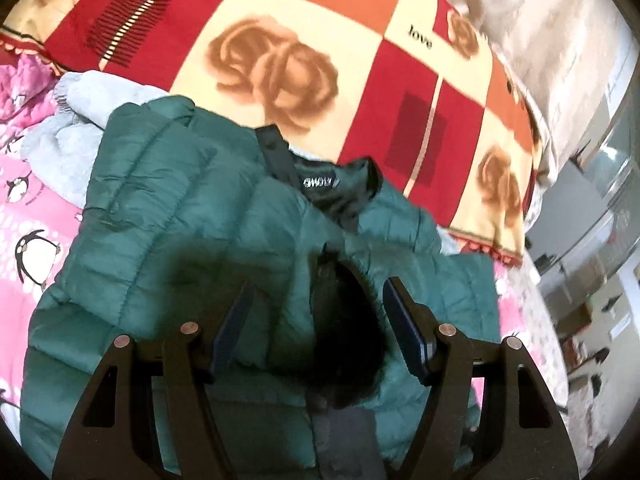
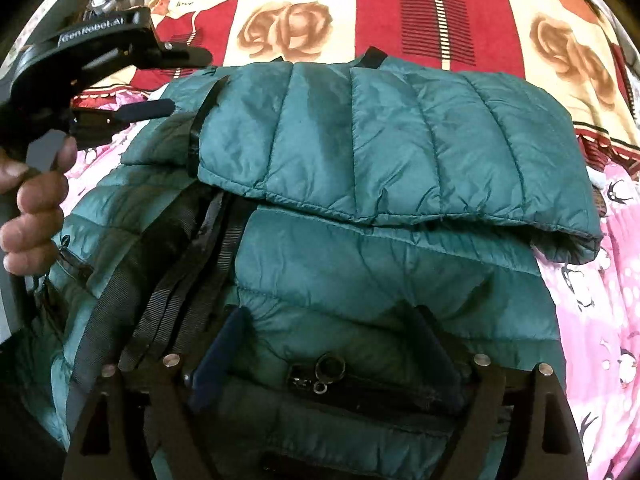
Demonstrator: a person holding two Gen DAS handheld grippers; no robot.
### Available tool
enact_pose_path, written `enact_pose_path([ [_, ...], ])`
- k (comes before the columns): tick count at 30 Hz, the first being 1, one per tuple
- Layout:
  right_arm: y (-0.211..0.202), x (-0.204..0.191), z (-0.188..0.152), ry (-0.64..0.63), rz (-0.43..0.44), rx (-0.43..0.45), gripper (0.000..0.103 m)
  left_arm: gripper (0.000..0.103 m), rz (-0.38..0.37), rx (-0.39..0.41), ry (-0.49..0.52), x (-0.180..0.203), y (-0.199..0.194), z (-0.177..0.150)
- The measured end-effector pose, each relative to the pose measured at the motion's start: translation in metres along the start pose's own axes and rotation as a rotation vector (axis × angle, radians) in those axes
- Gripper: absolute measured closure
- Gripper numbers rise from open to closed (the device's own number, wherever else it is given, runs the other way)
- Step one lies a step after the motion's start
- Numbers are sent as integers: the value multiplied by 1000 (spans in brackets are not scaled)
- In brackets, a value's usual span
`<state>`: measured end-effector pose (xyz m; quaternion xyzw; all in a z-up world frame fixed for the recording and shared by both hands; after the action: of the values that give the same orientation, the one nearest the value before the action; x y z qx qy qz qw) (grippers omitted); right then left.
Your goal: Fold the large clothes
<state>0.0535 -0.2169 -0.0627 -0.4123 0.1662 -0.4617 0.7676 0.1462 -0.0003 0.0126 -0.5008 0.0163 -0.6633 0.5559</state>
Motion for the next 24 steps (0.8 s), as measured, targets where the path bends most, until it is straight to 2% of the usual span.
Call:
enact_pose_path([
  [2,1,-3,1,-8,-7,5,17,35,-36,-16,24,7,1,-4],
  [5,6,-9,6,-20,-18,7,17,35,-74,-86,89,23,12,-18],
  [9,7,-11,7,-22,-21,10,16,35,-18,-188,158,31,40,-41],
  [11,8,-11,8,-23,-22,11,16,36,11,-178,156,27,47,-45],
  [12,8,-11,8,-23,-23,10,16,55,11,-173,160,26,47,-46],
  [13,8,-12,8,-24,-24,10,16,86,10,-173,171,27,47,-46],
  [14,8,-12,8,-24,-25,9,16,92,10,-182,186,29,47,-46],
  [16,8,-13,8,-25,-27,7,16,97,-7,-166,186,31,41,-43],
  [19,8,-14,9,-25,-33,2,14,97,-46,-118,192,35,22,-30],
  [21,9,-14,10,-25,-37,0,13,97,-85,-63,183,35,2,-12],
  [24,9,-15,10,-25,-38,-1,12,97,-130,61,150,25,-36,23],
])
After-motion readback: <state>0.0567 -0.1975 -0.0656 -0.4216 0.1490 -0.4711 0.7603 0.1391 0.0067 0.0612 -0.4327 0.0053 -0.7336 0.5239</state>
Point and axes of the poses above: each gripper's, at about its wrist camera, not at the fingertips, and y roughly the way its jaws point, x to its right, z to its top, the point moved 3 cm from there along y, roughly the way its jaws point, and after that the axes turned 13 degrees about -y, right-handed, at the moved point
